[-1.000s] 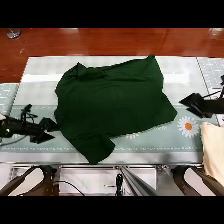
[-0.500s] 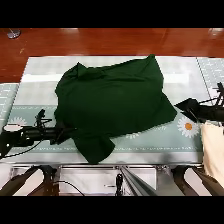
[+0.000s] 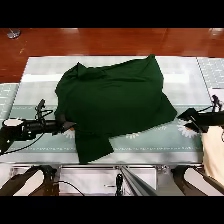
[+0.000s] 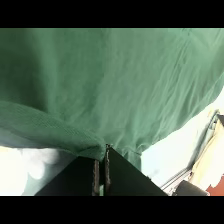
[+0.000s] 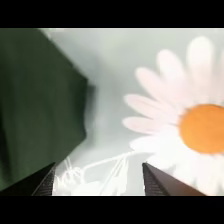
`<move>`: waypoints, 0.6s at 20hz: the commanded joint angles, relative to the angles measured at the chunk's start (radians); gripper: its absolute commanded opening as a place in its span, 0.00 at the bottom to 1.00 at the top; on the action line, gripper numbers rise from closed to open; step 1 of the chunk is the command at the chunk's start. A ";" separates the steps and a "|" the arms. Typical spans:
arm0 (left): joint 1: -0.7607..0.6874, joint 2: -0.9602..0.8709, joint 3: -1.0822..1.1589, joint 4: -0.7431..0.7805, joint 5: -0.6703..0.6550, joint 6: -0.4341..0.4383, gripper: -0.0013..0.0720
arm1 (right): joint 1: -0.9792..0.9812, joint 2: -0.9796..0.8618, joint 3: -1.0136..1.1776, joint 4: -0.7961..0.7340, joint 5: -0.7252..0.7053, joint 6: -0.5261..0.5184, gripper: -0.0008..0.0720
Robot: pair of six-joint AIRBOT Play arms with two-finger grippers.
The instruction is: Fold the shirts.
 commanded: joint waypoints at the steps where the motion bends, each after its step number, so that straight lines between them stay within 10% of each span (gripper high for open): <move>1: -0.003 0.001 0.008 -0.005 0.000 0.008 0.05 | 0.059 -0.134 0.066 0.062 -0.011 -0.033 0.86; 10: -0.002 0.001 0.011 -0.005 0.000 0.003 0.05 | 0.192 -0.313 0.202 0.126 -0.032 -0.012 0.83; 11: -0.003 0.001 0.015 -0.006 0.000 0.003 0.05 | 0.203 -0.319 0.212 0.126 -0.033 -0.011 0.60; 12: -0.003 0.001 0.021 -0.006 0.000 0.003 0.05 | 0.214 -0.320 0.221 0.127 -0.036 -0.018 0.10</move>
